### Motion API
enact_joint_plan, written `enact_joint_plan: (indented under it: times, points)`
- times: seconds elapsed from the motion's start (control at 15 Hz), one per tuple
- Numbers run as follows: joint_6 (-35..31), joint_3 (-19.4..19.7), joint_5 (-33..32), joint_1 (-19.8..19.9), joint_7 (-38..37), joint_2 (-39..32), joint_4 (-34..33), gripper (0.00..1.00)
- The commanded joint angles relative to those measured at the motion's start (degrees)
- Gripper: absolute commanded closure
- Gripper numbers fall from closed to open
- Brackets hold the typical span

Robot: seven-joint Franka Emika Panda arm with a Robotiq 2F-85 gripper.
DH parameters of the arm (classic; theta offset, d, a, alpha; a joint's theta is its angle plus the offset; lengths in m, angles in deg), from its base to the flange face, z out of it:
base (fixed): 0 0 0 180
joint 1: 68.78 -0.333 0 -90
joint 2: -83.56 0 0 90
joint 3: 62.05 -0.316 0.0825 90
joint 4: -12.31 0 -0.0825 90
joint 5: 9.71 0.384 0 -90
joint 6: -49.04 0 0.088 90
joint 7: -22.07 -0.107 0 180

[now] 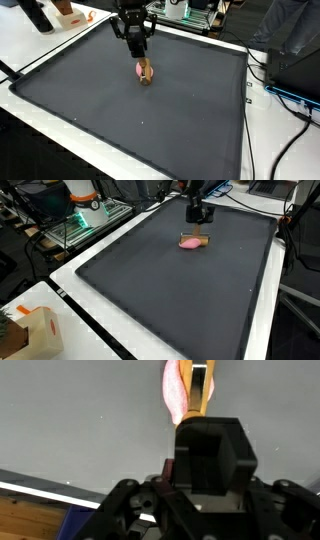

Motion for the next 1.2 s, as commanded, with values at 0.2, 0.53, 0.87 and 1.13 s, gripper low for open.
enact_joint_plan:
  times: [0.2,0.53,0.87,1.13]
  points:
    - [-4.74,-3.52,0.81,0.06,0.64,-4.45,-4.69,0.76]
    - [-3.72,-4.83,1.04,1.11,-0.02,-6.02,-7.40,0.76]
    - [2.13,-5.95,2.97,2.58,-1.82,-6.19,-10.53,0.76]
    - [6.84,-2.19,-1.31,1.23,-10.44,-6.12,-12.10,0.76]
